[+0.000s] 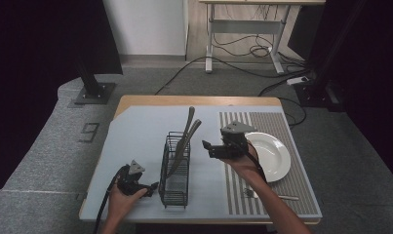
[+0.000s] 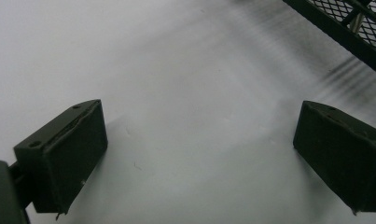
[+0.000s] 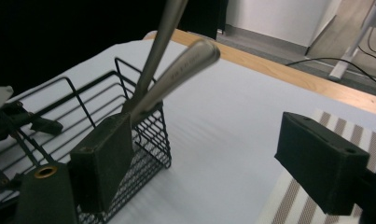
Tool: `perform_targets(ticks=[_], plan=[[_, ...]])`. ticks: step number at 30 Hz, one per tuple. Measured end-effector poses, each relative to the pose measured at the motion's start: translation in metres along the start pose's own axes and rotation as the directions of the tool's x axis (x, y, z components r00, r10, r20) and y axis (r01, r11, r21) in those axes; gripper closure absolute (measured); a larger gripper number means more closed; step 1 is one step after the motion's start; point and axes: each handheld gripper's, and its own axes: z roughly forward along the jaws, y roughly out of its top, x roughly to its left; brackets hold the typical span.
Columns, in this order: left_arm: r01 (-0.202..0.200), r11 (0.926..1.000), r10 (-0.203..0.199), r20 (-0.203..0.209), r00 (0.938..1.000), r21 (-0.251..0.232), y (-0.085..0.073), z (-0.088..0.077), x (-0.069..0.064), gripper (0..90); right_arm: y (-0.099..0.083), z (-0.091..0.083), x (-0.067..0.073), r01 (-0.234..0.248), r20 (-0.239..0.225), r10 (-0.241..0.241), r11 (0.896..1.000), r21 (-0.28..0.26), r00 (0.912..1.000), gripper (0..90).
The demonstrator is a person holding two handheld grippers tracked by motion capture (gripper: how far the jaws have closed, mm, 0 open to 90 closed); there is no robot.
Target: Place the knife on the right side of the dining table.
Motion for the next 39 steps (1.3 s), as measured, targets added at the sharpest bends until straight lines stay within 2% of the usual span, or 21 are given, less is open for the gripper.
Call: perform_targets(ticks=[8,16,23,26,30,32,39], plan=[[0.0,1.0,0.0,0.0,1.0,0.0,0.0,0.0,0.0,2.4,0.02,0.011,0.002,0.03,0.008,-0.03,0.999,-0.019,0.9995,18.9],[0.0,1.0,0.0,0.0,1.0,0.0,0.0,0.0,0.0,2.5,0.034,0.017,-0.001,0.023,-0.004,-0.023,0.999,-0.04,0.9997,20.7],[0.001,1.0,-0.001,0.001,1.0,0.0,0.0,0.0,0.0,2.5,0.046,0.026,0.008,0.06,-0.024,-0.061,0.997,-0.048,0.9979,22.5],[0.0,1.0,0.0,0.002,1.0,0.003,0.0,0.0,0.0,2.4,0.053,0.036,0.012,0.081,-0.038,-0.083,0.996,-0.049,0.9958,25.1],[0.0,1.0,0.0,0.002,1.0,0.003,0.0,0.0,0.0,2.4,0.057,0.047,0.013,0.076,-0.057,-0.079,0.996,-0.046,0.9952,28.0],[0.001,1.0,-0.001,0.002,1.0,0.002,0.0,0.0,0.0,2.5,0.06,0.057,0.014,0.079,-0.062,-0.082,0.996,-0.048,0.9947,32.2],[0.002,1.0,-0.002,0.003,1.0,0.003,0.0,0.0,0.0,2.4,0.062,0.069,0.013,0.073,-0.094,-0.076,0.997,-0.037,0.9926,40.6]])
